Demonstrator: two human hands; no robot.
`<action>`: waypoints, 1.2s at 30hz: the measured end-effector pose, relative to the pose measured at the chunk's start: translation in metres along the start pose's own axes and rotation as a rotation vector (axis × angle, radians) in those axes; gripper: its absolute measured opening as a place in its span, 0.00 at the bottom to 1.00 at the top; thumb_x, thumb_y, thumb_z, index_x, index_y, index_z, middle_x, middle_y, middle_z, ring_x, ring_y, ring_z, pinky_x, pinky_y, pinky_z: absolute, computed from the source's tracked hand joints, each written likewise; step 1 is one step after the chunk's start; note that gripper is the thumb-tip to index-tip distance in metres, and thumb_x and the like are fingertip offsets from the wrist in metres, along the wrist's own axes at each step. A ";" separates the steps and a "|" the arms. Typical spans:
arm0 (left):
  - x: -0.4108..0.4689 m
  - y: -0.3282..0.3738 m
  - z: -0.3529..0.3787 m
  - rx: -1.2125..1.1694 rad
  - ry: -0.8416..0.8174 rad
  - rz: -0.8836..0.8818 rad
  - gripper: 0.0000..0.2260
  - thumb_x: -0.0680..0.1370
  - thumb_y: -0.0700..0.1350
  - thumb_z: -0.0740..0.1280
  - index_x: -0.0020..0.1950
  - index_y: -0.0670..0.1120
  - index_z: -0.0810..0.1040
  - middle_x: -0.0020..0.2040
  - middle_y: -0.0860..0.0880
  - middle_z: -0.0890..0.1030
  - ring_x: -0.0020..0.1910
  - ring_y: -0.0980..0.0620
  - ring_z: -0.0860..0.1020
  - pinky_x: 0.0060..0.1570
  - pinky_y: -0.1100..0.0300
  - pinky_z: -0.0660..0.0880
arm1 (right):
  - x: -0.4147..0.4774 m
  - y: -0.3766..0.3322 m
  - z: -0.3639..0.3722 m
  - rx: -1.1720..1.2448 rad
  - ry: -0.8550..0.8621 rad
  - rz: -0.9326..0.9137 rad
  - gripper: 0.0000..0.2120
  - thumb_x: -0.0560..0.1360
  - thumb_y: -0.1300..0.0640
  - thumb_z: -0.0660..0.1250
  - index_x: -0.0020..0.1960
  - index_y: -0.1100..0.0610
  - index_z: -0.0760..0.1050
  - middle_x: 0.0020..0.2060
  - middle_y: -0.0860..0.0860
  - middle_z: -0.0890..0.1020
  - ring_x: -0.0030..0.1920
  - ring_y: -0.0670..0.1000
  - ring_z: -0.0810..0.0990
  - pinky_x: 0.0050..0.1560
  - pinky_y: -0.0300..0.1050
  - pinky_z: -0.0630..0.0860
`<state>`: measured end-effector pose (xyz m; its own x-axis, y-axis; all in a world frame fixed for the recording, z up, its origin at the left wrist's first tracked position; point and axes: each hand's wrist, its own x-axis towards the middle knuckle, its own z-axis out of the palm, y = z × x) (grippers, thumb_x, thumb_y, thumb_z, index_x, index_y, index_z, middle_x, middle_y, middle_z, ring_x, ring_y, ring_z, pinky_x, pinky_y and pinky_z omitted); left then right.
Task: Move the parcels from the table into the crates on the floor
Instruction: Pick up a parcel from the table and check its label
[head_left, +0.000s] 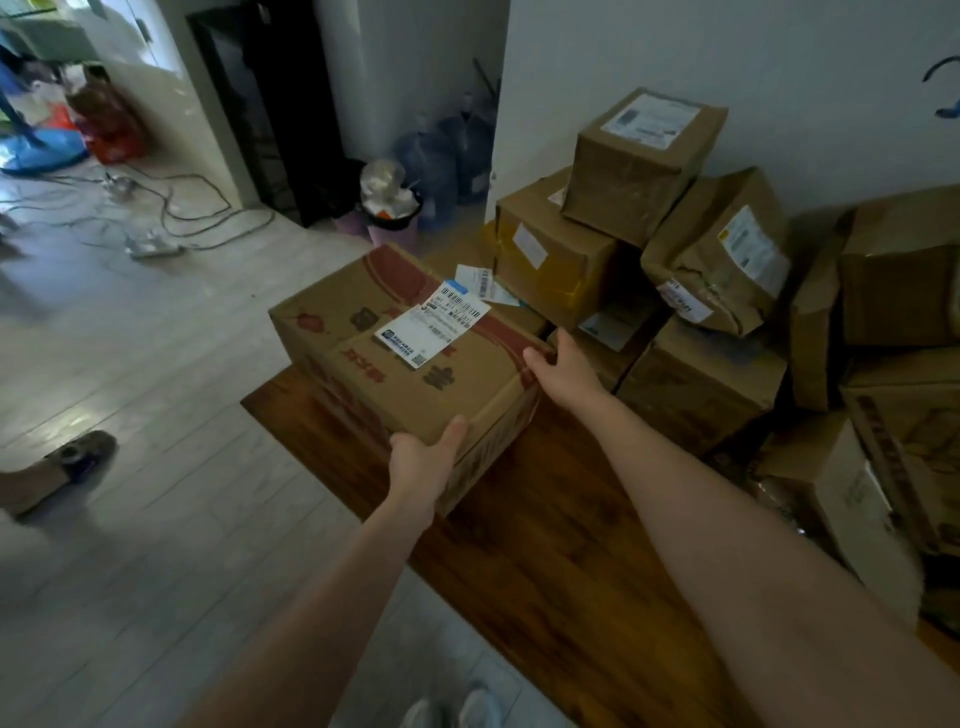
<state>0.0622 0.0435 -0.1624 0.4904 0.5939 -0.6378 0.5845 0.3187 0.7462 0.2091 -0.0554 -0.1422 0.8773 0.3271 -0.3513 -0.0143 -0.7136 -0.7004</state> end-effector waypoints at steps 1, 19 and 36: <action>0.001 0.000 0.000 -0.018 -0.002 -0.013 0.33 0.75 0.54 0.69 0.71 0.39 0.60 0.65 0.43 0.71 0.64 0.44 0.70 0.59 0.53 0.71 | 0.002 0.001 0.002 0.002 -0.003 0.007 0.32 0.81 0.47 0.56 0.78 0.56 0.47 0.77 0.54 0.55 0.75 0.55 0.56 0.72 0.49 0.57; -0.062 -0.040 0.031 -0.245 -0.279 -0.306 0.29 0.75 0.45 0.71 0.71 0.43 0.62 0.65 0.41 0.70 0.60 0.41 0.71 0.54 0.46 0.75 | -0.063 0.067 -0.032 0.000 0.221 0.135 0.22 0.76 0.45 0.65 0.64 0.58 0.71 0.58 0.53 0.76 0.58 0.54 0.75 0.54 0.46 0.73; -0.161 -0.104 0.034 -0.134 -0.408 -0.215 0.26 0.75 0.43 0.71 0.69 0.41 0.65 0.63 0.41 0.73 0.59 0.40 0.72 0.59 0.39 0.73 | -0.202 0.126 -0.094 -0.016 0.121 0.221 0.34 0.72 0.39 0.68 0.69 0.59 0.69 0.62 0.56 0.76 0.59 0.56 0.76 0.56 0.46 0.72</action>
<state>-0.0553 -0.1103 -0.1443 0.5970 0.1739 -0.7832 0.6254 0.5106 0.5901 0.0754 -0.2691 -0.1013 0.9045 0.0862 -0.4177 -0.2059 -0.7694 -0.6046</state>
